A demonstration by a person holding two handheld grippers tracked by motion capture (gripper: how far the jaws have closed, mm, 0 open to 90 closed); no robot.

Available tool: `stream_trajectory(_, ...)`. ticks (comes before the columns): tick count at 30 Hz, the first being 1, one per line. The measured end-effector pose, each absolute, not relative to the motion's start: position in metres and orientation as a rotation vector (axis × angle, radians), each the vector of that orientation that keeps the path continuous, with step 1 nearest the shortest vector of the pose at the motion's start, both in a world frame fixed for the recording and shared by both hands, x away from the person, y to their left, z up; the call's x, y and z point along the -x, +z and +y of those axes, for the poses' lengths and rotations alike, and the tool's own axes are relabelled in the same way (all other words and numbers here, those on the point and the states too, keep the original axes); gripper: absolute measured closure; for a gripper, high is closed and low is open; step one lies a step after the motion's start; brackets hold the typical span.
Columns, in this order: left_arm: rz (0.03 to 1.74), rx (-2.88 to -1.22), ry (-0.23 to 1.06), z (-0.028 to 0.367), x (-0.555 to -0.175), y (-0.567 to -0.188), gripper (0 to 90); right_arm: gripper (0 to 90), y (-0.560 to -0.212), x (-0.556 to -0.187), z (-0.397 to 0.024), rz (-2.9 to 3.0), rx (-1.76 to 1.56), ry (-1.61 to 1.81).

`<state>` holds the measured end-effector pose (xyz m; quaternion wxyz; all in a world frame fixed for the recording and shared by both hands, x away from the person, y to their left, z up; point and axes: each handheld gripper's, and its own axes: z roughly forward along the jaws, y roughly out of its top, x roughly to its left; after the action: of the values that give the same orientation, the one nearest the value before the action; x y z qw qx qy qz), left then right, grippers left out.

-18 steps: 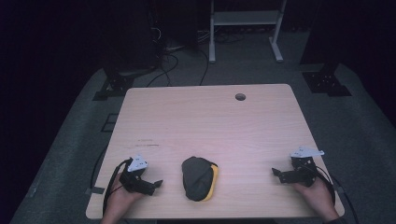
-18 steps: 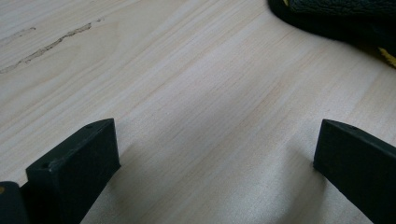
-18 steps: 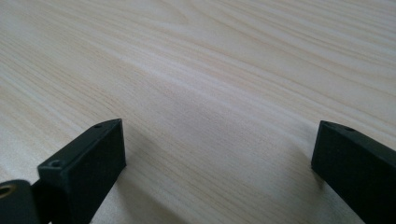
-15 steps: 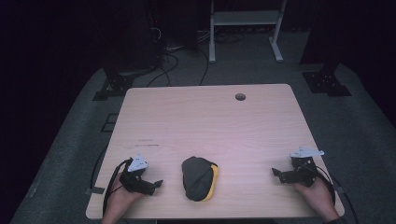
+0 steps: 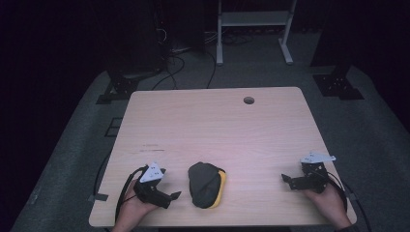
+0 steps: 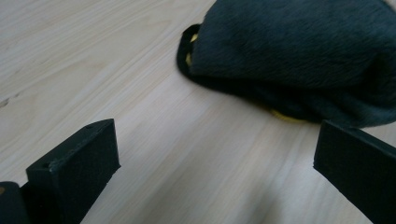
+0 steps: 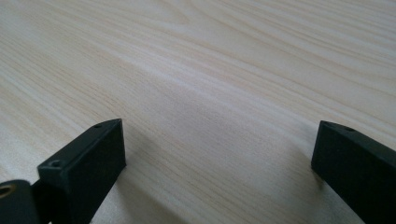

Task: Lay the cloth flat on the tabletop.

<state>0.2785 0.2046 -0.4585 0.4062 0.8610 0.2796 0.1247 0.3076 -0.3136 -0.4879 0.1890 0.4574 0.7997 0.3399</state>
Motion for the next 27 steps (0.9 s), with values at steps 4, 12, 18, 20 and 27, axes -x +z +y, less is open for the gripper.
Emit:
stream_trajectory(4,0.674,-2.164,0.294,0.196,-0.276,-0.455,0.0,2.1,-0.488,-0.308,-0.314,2.249,-1.286,0.956)
stream_trajectory(12,0.626,-2.143,0.264,0.18,-0.273,-0.451,0.0,2.0,-0.488,-0.308,-0.314,2.249,-1.286,0.957)
stream_trajectory(18,0.579,-2.148,0.232,0.165,-0.27,-0.451,0.0,2.0,-0.488,-0.307,-0.314,2.249,-1.285,0.956)
stream_trajectory(20,0.565,-2.149,0.225,0.16,-0.268,-0.451,0.0,2.0,-0.488,-0.307,-0.314,2.25,-1.286,0.956)
stream_trajectory(27,0.526,-2.172,0.192,0.144,-0.266,-0.455,0.0,2.0,-0.488,-0.307,-0.314,2.249,-1.286,0.956)
